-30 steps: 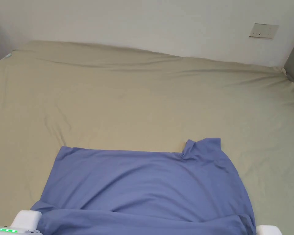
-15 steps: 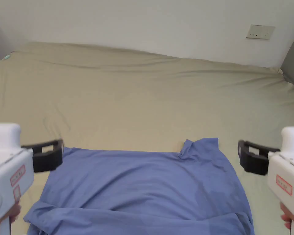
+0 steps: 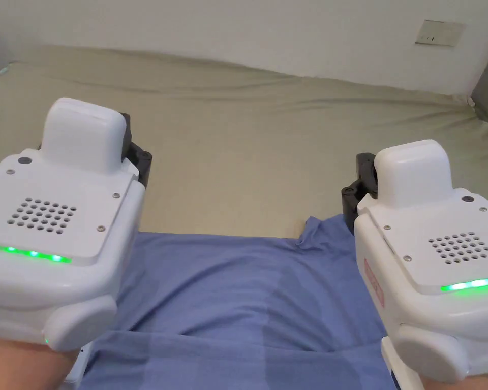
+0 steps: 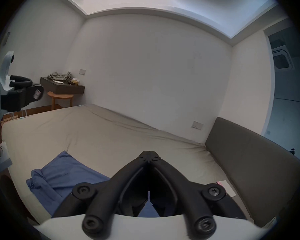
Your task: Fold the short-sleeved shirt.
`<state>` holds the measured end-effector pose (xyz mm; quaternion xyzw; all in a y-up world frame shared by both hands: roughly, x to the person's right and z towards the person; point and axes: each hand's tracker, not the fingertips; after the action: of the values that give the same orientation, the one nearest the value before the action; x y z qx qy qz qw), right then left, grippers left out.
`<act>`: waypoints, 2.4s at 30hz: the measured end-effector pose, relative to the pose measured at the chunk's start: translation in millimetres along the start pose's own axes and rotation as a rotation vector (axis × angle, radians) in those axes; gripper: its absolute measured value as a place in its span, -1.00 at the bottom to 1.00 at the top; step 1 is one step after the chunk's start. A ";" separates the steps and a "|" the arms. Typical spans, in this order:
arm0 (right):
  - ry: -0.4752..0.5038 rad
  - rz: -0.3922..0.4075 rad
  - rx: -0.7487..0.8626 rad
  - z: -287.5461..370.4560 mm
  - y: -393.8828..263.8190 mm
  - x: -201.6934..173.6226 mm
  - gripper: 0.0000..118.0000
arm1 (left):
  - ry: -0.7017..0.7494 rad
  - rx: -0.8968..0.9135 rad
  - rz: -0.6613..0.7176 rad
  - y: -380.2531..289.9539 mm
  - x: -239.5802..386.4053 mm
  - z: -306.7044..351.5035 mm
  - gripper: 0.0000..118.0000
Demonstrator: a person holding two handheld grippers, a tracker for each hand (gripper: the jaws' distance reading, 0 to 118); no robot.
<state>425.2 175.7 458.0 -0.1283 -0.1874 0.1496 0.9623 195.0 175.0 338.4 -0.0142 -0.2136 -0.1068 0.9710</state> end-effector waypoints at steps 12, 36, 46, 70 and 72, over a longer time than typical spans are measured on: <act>0.005 -0.034 -0.095 -44.7 -38.0 -0.1 -0.97 | -0.071 -0.245 -0.014 -69.6 18.2 -65.3 -1.00; -0.094 -0.122 -0.418 -108.9 -144.4 77.3 -0.97 | 0.016 -0.856 0.191 -287.7 -79.4 -289.0 0.23; -0.019 -0.169 -0.481 -167.8 -139.7 104.9 -0.73 | -0.054 -0.758 0.029 -227.7 -49.5 -247.7 -0.96; 0.131 -0.149 -0.886 -287.0 -246.5 108.7 -0.92 | -0.034 -0.633 -0.045 -180.4 -57.3 -170.7 -0.96; 0.130 -0.200 -0.853 -274.8 -234.1 121.3 -0.92 | -0.033 -0.632 -0.043 -175.1 -58.6 -167.7 -0.96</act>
<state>698.4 -51.9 321.6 -0.5042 -0.1829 -0.0432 0.8429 174.7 3.5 158.5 -0.3123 -0.1856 -0.1880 0.9125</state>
